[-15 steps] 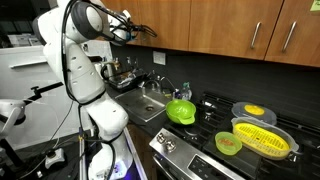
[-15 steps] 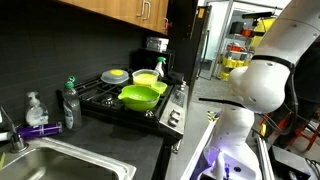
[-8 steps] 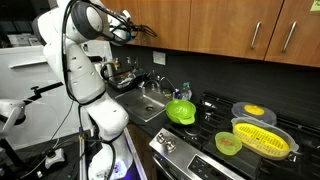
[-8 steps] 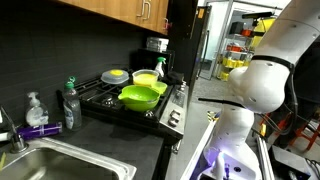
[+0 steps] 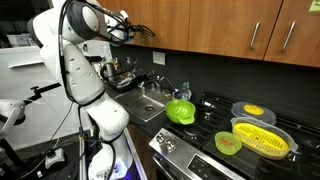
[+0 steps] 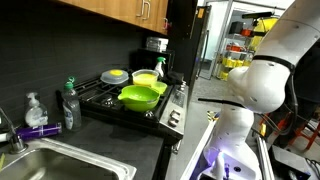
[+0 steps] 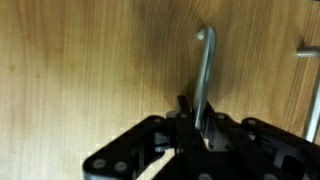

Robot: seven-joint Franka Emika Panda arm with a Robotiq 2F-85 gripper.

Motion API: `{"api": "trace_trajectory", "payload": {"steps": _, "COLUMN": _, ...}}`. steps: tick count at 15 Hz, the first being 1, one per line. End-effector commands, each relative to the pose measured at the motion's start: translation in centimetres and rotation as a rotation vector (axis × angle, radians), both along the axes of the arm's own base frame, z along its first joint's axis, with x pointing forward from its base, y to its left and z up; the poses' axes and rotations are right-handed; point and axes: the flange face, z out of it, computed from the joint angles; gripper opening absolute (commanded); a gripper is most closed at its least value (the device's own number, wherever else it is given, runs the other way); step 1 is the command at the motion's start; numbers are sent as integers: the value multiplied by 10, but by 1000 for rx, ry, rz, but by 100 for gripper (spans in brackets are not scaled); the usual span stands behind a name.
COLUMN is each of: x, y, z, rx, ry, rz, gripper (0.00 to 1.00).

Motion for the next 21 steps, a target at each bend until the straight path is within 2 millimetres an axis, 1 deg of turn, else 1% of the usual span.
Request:
{"api": "trace_trajectory", "payload": {"steps": 1, "x": -57, "y": 10, "z": -1, "rx": -48, "ry": -78, "rz": 70, "gripper": 3}}
{"api": "trace_trajectory", "payload": {"steps": 5, "x": -79, "y": 2, "z": -10, "rx": -55, "ry": -94, "rz": 55, "gripper": 3}}
{"api": "trace_trajectory", "payload": {"steps": 9, "x": -102, "y": -11, "z": -18, "rx": -63, "ry": -105, "rz": 45, "gripper": 3}}
{"api": "trace_trajectory", "payload": {"steps": 13, "x": -119, "y": -33, "z": -16, "rx": -64, "ry": -128, "rz": 19, "gripper": 3}}
{"api": "trace_trajectory", "payload": {"steps": 18, "x": -143, "y": -57, "z": -15, "rx": -65, "ry": -143, "rz": 3, "gripper": 3}}
{"api": "trace_trajectory", "payload": {"steps": 21, "x": -155, "y": -67, "z": -14, "rx": -70, "ry": -146, "rz": 1, "gripper": 3}}
